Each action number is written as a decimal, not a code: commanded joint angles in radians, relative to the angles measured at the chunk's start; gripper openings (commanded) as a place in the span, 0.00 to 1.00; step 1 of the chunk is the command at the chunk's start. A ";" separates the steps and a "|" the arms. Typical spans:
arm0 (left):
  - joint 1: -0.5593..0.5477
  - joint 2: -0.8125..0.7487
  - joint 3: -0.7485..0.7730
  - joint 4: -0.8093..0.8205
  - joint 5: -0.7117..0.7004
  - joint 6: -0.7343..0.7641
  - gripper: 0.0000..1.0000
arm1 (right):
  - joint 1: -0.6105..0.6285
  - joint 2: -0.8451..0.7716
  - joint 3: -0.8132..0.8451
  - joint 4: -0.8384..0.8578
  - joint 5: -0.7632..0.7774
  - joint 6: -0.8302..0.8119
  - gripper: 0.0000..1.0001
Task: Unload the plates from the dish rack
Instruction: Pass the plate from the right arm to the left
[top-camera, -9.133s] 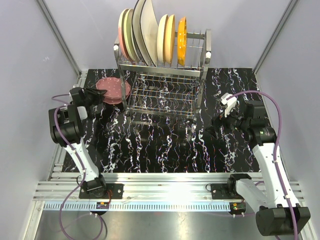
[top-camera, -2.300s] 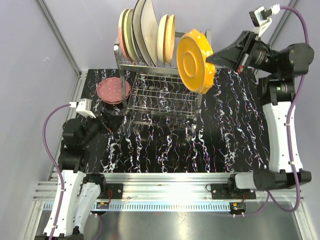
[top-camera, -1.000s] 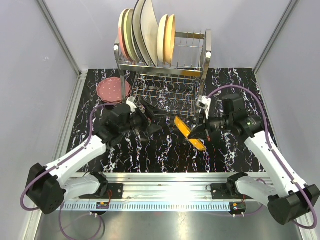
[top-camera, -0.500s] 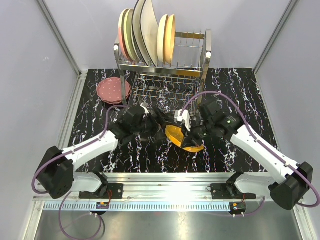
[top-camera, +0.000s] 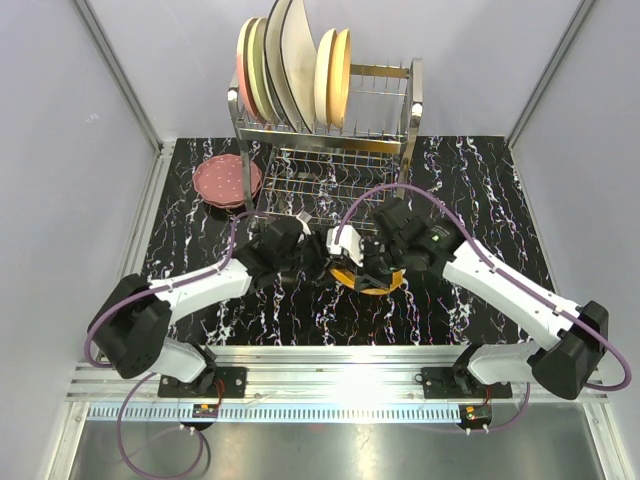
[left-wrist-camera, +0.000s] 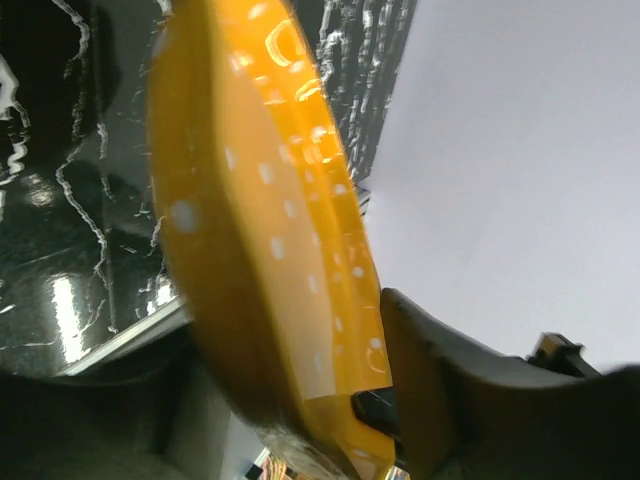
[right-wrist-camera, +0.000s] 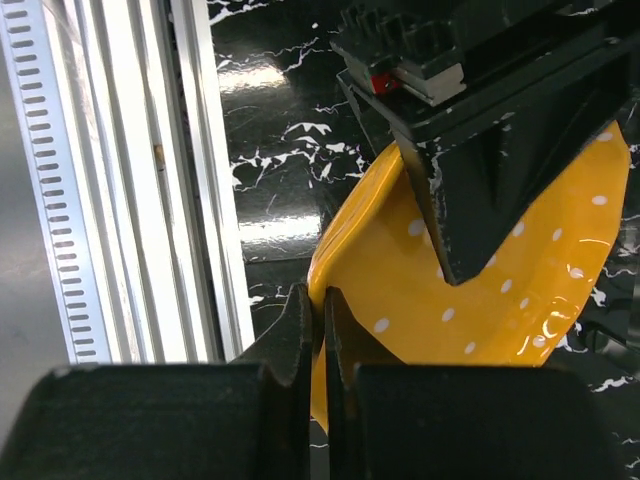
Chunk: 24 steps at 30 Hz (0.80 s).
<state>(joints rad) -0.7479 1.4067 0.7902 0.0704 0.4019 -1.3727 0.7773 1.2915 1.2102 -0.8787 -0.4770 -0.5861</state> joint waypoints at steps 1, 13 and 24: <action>-0.007 0.024 0.014 0.141 0.069 0.067 0.42 | 0.040 0.006 0.066 0.064 0.001 -0.060 0.00; 0.001 0.012 -0.042 0.305 0.107 0.256 0.00 | 0.051 0.009 0.035 0.050 0.003 -0.069 0.13; 0.054 -0.112 -0.157 0.361 0.230 0.493 0.00 | -0.143 -0.154 0.103 -0.089 -0.164 -0.116 0.96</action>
<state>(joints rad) -0.7101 1.4307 0.5949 0.3244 0.5472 -1.0206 0.7216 1.2556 1.2366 -0.9409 -0.5323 -0.6746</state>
